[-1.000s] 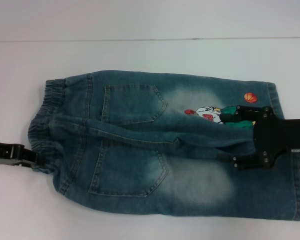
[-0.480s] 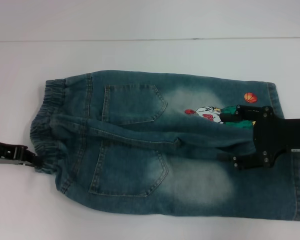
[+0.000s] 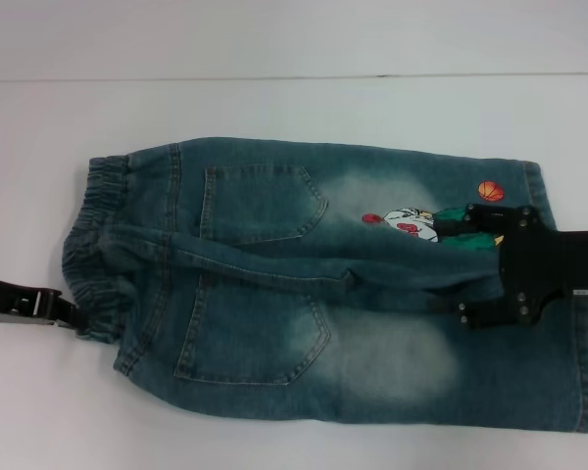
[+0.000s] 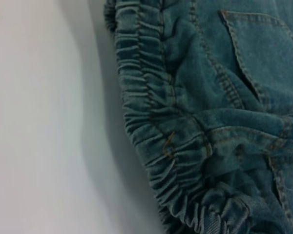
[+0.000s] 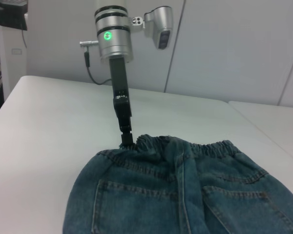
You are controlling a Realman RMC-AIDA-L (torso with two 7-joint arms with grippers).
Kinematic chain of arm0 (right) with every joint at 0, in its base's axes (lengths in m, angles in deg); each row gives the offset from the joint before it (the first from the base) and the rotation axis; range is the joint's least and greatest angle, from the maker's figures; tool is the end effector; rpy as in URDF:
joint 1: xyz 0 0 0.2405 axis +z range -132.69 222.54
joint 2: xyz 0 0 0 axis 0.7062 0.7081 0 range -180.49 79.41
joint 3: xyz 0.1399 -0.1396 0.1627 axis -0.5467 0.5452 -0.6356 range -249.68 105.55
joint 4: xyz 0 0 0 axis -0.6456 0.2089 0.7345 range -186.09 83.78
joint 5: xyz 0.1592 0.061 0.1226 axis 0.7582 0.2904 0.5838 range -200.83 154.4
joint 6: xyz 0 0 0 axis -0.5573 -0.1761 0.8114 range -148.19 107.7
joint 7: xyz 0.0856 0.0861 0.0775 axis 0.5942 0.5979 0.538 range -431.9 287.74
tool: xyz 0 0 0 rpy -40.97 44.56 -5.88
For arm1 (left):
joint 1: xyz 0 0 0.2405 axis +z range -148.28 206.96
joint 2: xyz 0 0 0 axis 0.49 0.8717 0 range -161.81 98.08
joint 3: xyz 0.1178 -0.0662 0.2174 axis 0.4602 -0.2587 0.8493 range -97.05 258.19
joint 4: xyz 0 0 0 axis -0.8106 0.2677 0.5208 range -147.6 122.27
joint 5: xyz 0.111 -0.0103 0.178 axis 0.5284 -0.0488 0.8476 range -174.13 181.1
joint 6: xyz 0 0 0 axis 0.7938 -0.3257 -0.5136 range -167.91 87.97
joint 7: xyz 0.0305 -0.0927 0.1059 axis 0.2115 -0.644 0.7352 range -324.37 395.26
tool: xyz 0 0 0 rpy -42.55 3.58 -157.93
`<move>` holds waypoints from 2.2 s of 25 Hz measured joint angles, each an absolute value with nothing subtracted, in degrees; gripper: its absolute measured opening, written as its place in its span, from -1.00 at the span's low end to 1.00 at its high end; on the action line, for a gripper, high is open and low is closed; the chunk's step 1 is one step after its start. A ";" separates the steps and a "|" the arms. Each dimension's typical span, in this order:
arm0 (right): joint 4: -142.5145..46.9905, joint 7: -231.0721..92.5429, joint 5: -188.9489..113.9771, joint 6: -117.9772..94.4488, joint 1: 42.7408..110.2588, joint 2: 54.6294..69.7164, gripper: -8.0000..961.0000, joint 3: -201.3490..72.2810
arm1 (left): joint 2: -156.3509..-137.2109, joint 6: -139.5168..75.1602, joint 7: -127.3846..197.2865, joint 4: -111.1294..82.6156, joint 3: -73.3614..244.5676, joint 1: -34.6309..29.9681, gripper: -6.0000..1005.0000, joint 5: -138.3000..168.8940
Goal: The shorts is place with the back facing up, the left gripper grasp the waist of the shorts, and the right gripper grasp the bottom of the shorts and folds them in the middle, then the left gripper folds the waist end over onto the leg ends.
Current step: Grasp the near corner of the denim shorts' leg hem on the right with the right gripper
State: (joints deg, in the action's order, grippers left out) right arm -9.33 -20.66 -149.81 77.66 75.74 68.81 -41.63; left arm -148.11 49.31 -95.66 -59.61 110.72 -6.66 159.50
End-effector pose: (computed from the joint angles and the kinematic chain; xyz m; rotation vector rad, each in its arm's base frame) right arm 0.2717 0.3145 0.0149 -2.8032 -0.0755 0.5190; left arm -0.3211 0.3362 0.0449 -2.2922 -1.7036 0.0630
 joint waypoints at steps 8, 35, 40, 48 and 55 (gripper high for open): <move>-9.32 -19.57 -148.96 78.11 75.68 68.42 0.83 -43.86 | -148.15 49.42 -95.20 -60.38 110.18 -6.43 -0.92 157.65; -0.83 9.41 -160.27 93.46 79.29 58.26 0.83 -30.35 | -147.99 50.95 -94.02 -63.50 110.62 -7.17 -0.92 152.80; -1.33 9.02 -167.92 93.11 80.86 59.15 0.78 -28.61 | -147.97 50.47 -94.01 -63.21 110.63 -7.77 -0.92 152.81; -1.45 10.85 -176.34 92.01 82.21 59.54 0.60 -27.05 | -148.05 50.34 -94.06 -63.12 110.63 -7.83 -0.92 152.83; -1.59 14.50 -182.70 92.40 83.67 60.63 0.59 -23.68 | -148.21 49.65 -94.20 -62.99 110.53 -8.01 -0.92 152.77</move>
State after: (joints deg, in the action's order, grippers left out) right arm -1.59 14.50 -182.70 92.40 83.67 60.63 -23.68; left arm -148.21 49.65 -94.20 -62.99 110.53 -8.01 152.77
